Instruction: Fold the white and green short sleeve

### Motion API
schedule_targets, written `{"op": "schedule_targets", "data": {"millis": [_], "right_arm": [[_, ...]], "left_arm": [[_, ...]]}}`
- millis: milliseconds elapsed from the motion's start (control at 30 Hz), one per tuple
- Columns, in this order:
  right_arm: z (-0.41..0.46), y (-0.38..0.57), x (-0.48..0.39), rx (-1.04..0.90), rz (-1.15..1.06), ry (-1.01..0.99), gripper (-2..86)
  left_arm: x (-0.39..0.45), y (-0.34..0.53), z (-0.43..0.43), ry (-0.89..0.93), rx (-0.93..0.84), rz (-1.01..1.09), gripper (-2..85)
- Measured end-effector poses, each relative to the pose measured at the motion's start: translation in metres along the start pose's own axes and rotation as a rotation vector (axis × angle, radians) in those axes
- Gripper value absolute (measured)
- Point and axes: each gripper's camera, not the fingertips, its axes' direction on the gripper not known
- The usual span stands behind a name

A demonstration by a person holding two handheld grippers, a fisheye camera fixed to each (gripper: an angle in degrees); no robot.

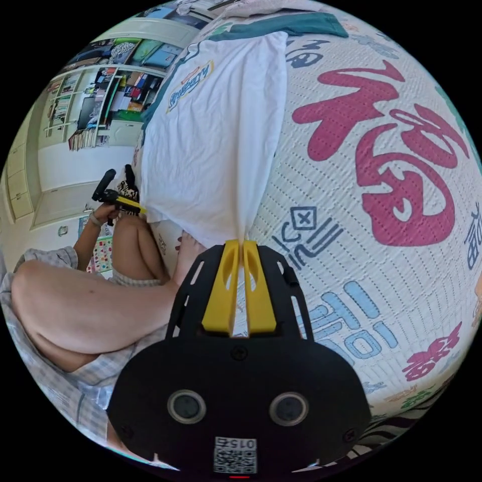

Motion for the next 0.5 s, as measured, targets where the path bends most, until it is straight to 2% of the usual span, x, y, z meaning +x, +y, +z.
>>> {"op": "schedule_targets", "data": {"millis": [133,300,400,500], "right_arm": [[-0.034,0.004,0.004,0.076,0.041,-0.149,-0.2],[-0.056,-0.001,-0.002,0.106,0.053,-0.223,-0.1],[-0.043,-0.015,-0.005,0.022,0.057,-0.157,0.5],[-0.009,-0.030,-0.002,-0.072,0.089,-0.034,2.3]], "left_arm": [[-0.006,0.031,-0.035,0.136,0.109,0.024,-0.5],[-0.016,0.056,-0.064,0.268,0.192,0.035,-0.5],[-0.020,0.046,-0.059,0.203,0.139,0.012,0.3],[-0.025,0.020,-0.029,0.086,-0.018,-0.039,4.5]]}}
